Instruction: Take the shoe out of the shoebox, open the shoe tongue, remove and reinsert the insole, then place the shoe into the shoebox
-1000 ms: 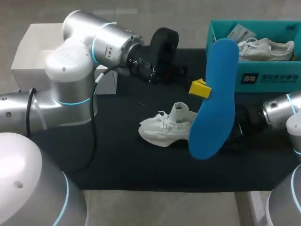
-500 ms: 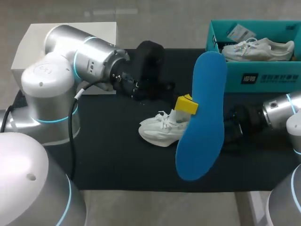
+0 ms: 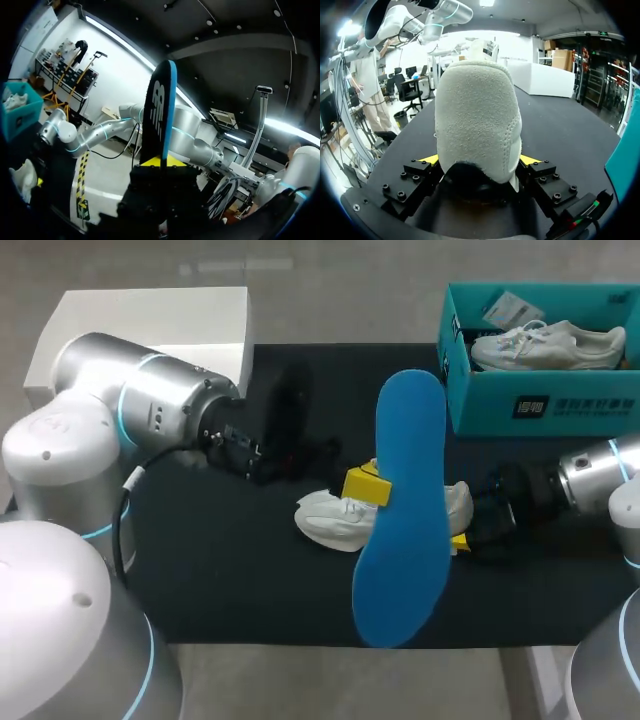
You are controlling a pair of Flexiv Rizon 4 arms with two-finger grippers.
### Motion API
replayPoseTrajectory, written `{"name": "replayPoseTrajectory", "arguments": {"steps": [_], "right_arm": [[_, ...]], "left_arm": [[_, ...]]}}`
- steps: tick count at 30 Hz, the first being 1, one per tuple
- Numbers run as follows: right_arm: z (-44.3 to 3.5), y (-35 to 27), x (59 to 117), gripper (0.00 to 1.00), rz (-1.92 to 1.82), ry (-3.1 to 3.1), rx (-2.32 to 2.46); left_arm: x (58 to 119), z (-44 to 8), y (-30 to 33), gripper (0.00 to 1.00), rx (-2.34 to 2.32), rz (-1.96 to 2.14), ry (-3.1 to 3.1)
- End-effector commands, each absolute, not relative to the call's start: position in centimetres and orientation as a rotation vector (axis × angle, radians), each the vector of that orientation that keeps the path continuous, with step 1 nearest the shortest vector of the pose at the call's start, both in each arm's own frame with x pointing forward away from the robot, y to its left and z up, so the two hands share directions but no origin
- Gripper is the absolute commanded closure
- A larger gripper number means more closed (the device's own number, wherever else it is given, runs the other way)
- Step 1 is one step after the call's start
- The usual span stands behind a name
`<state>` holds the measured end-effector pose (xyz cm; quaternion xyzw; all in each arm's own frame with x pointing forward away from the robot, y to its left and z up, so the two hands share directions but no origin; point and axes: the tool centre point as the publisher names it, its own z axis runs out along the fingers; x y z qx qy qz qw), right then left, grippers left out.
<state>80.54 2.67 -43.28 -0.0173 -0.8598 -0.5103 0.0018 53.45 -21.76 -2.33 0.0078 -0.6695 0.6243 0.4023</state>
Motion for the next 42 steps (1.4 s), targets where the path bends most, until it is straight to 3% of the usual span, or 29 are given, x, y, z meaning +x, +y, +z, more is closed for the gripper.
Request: {"name": "replayPoseTrajectory", "arguments": {"steps": [1, 31, 33, 34, 36, 42], "right_arm": [[-43.47, 2.8, 80.5, 1.0, -1.596, -2.703, -0.056], [-43.47, 2.8, 80.5, 1.0, -1.596, -2.703, -0.056], [-43.47, 2.8, 80.5, 0.81, -1.596, -2.703, -0.056], [-43.47, 2.8, 80.5, 0.6, -1.596, -2.703, -0.056], [-43.47, 2.8, 80.5, 0.0, -1.596, -2.703, -0.056], [-43.47, 2.8, 80.5, 0.0, -1.596, -2.703, -0.056]], "left_arm": [[52.41, -3.06, -20.96, 1.0, 0.052, 1.61, -1.676], [51.63, -3.84, -20.91, 1.0, 0.07, 1.663, -1.669], [51.63, -3.84, -20.91, 1.0, 0.07, 1.663, -1.669], [51.63, -3.84, -20.91, 1.0, 0.07, 1.663, -1.669], [51.63, -3.84, -20.91, 1.0, 0.07, 1.663, -1.669], [51.63, -3.84, -20.91, 1.0, 0.07, 1.663, -1.669]]}}
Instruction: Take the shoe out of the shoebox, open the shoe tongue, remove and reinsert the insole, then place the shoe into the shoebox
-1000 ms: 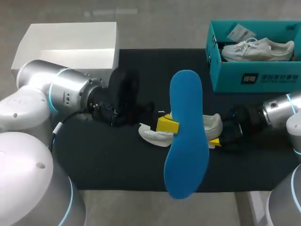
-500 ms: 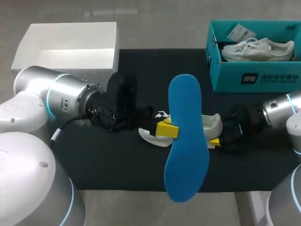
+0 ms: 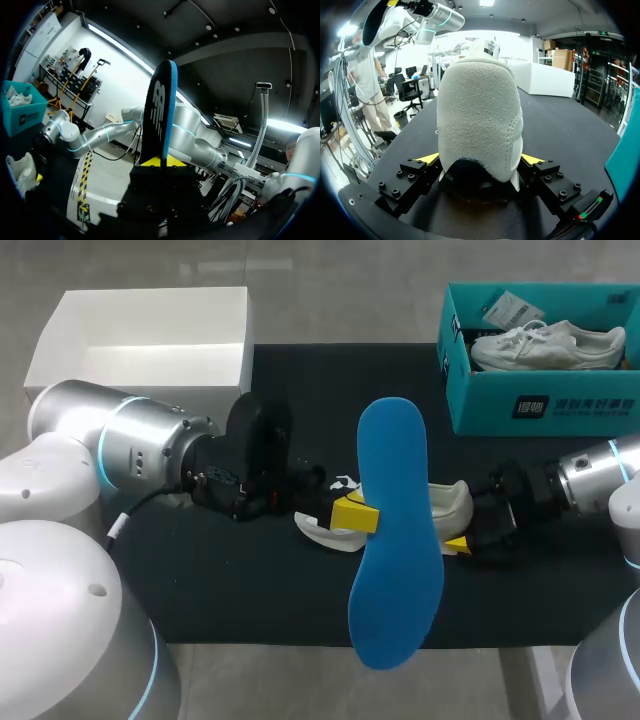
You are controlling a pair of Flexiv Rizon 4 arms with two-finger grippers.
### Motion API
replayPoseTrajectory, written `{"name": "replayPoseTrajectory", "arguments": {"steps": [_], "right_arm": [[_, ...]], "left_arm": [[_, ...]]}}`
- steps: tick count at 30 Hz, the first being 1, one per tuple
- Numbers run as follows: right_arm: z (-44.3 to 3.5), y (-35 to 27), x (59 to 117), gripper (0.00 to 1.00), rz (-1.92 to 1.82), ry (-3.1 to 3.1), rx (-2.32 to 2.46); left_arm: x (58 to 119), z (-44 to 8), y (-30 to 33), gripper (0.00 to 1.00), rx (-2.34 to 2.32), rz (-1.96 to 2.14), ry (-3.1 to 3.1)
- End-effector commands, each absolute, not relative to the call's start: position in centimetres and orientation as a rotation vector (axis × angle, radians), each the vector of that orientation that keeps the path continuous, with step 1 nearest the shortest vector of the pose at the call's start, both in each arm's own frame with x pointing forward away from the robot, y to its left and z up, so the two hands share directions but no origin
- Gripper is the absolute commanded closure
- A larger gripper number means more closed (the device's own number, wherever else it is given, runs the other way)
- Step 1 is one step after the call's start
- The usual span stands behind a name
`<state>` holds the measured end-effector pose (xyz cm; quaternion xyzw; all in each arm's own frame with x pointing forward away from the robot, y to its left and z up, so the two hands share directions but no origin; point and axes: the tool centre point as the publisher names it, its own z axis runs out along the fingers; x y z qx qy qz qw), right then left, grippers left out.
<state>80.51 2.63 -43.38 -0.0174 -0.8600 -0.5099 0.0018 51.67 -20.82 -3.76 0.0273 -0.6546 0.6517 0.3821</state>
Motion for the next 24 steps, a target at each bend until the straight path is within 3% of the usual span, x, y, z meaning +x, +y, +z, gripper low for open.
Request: {"name": "replayPoseTrajectory", "arguments": {"steps": [1, 24], "right_arm": [[-43.5, 2.8, 80.5, 0.0, -1.596, -2.703, -0.056], [-39.2, 1.9, 80.1, 0.0, -1.009, -2.885, -0.255]], "left_arm": [[51.6, -3.8, -20.9, 1.0, 0.07, 1.663, -1.669], [51.6, -3.8, -20.9, 1.0, 0.07, 1.663, -1.669]]}}
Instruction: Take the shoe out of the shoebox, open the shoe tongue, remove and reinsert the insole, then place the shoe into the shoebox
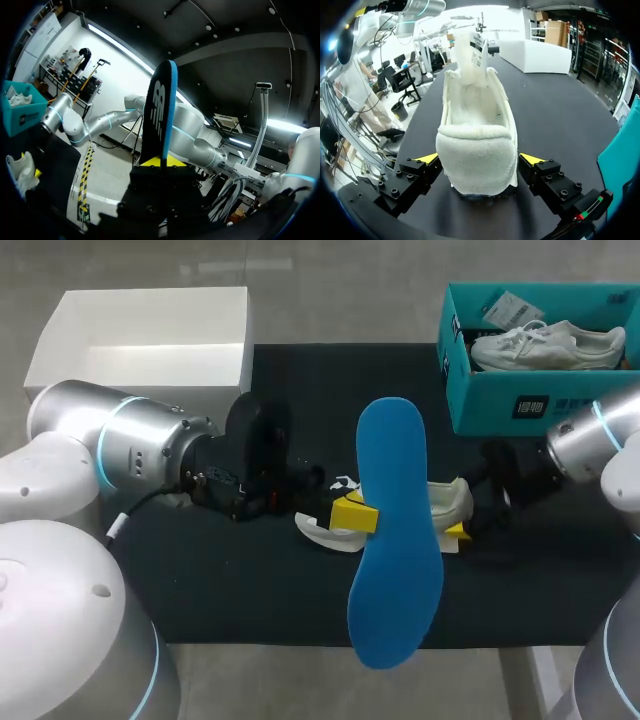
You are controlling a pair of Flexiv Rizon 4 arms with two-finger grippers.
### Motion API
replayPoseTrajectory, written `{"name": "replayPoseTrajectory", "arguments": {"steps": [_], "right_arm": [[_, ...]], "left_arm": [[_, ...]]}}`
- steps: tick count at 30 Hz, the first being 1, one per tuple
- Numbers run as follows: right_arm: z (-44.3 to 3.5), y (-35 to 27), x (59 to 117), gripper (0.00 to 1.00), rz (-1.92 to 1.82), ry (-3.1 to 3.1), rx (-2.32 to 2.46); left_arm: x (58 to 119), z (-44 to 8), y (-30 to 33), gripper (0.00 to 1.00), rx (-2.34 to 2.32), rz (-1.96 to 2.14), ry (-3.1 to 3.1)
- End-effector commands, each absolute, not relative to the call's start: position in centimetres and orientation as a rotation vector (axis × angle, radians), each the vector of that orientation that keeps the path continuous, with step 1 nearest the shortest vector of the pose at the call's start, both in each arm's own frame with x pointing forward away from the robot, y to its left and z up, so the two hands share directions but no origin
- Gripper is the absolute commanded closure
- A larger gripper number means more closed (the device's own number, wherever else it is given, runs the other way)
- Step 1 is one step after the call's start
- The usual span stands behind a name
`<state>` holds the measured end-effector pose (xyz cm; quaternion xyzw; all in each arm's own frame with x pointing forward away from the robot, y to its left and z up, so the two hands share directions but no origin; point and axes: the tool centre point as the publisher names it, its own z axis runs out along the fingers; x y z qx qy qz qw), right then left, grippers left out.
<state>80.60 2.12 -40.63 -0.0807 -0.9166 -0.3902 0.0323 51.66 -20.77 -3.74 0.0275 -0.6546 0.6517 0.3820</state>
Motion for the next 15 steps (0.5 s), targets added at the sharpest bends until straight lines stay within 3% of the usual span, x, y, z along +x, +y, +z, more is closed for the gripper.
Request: {"name": "replayPoseTrajectory", "arguments": {"steps": [1, 15], "right_arm": [[-39.0, 1.9, 80.0, 0.0, -0.994, -2.888, -0.255], [-34.4, 0.3, 78.8, 0.0, -0.602, -2.96, -0.303]], "left_arm": [[51.6, -3.8, -20.9, 1.0, 0.07, 1.663, -1.669], [51.6, -3.8, -20.9, 1.0, 0.07, 1.663, -1.669]]}}
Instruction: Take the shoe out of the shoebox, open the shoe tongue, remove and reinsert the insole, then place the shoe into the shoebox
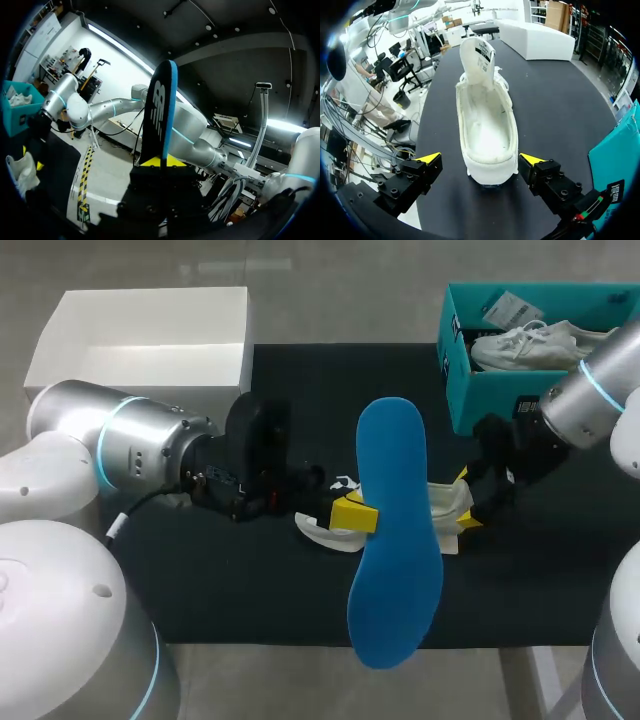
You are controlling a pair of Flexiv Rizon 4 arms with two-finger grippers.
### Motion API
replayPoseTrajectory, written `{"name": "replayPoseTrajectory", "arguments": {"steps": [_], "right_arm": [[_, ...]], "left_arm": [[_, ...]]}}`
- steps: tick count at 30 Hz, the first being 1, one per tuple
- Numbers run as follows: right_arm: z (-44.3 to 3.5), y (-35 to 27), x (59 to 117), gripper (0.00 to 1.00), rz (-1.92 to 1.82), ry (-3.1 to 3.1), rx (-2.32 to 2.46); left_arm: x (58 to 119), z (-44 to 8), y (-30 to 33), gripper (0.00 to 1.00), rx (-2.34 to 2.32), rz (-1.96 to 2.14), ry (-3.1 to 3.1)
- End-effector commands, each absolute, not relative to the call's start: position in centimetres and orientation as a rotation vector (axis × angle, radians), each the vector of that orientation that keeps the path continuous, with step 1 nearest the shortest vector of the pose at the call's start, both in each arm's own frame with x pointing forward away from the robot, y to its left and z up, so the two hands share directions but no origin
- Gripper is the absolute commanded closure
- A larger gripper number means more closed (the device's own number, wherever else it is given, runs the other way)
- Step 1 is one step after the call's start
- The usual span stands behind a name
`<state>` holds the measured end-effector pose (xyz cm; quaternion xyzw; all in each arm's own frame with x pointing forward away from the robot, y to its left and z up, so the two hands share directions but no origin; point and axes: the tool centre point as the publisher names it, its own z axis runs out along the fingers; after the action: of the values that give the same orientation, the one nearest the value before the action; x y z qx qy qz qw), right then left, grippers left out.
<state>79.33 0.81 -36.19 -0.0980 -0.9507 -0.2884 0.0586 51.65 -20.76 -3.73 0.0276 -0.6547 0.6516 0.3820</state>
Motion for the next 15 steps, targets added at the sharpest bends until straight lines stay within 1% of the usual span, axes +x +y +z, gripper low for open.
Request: {"name": "replayPoseTrajectory", "arguments": {"steps": [1, 9, 15], "right_arm": [[-34.0, 0.2, 78.7, 0.0, -0.585, -2.982, -0.321], [-32.3, -0.1, 78.5, 0.0, -0.388, -3.046, -0.397], [-31.9, 0.0, 78.7, 0.0, -0.282, -3.06, -0.425]], "left_arm": [[51.6, -3.8, -20.9, 1.0, 0.07, 1.663, -1.669], [51.6, -3.8, -20.9, 1.0, 0.07, 1.663, -1.669], [51.6, -3.8, -20.9, 1.0, 0.07, 1.663, -1.669]]}}
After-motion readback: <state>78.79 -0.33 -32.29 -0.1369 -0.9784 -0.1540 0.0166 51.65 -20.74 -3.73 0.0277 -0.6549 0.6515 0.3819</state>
